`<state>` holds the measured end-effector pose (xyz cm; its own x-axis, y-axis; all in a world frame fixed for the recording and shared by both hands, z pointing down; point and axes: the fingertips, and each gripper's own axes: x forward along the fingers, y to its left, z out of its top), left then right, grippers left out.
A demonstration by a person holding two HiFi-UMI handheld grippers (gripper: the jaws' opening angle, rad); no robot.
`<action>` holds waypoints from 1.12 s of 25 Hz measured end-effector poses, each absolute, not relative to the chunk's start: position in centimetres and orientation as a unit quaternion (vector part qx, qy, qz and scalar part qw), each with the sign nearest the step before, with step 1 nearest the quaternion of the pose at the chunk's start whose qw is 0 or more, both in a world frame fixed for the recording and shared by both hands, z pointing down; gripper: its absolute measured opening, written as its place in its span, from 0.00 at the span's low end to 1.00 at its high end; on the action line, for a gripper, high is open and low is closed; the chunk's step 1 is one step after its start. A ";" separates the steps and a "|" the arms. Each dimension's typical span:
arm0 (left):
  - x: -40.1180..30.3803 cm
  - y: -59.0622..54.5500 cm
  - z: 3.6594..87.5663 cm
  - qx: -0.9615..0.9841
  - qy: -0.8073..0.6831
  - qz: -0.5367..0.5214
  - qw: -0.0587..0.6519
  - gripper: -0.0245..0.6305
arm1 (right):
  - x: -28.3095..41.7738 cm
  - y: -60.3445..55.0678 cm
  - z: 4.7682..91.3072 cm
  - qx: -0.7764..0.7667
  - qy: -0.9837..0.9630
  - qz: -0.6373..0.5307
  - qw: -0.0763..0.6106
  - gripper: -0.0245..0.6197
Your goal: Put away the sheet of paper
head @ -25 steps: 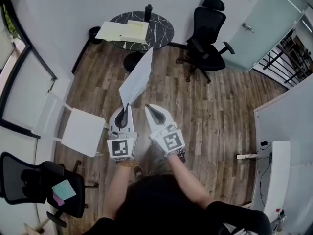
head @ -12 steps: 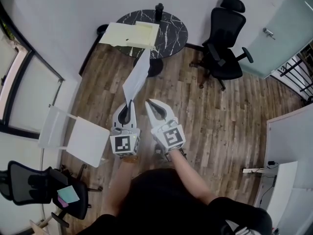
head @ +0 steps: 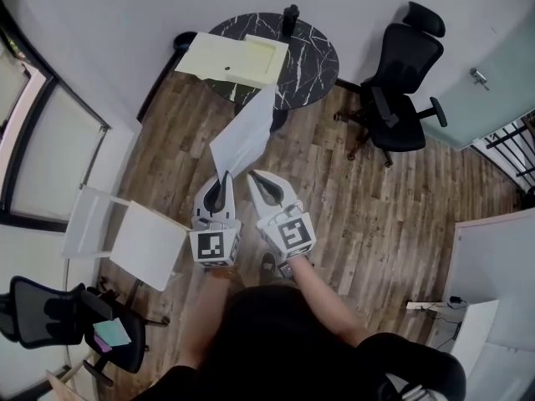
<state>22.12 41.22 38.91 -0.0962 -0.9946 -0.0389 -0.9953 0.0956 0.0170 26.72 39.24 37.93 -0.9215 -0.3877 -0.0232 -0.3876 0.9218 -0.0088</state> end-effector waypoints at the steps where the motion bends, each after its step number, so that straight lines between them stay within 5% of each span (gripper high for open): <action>1: 20.9 40.5 39.2 -0.674 0.738 0.022 0.006 0.06 | 25.5 38.6 38.2 -0.200 0.980 0.000 0.011 0.04; 13: 8.7 34.8 38.9 -0.724 0.688 0.048 -0.001 0.06 | 13.2 32.6 36.8 -0.270 0.962 0.035 -0.015 0.04; 28: 4.4 20.3 43.6 -0.758 0.652 0.012 -0.026 0.06 | 9.4 16.9 41.5 -0.303 0.953 0.001 -0.023 0.04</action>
<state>4.36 20.30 43.56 0.1494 -0.9887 0.0154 -0.9873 -0.1483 0.0561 9.41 16.89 41.46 -0.8149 -0.5780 0.0431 -0.5780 0.8159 0.0150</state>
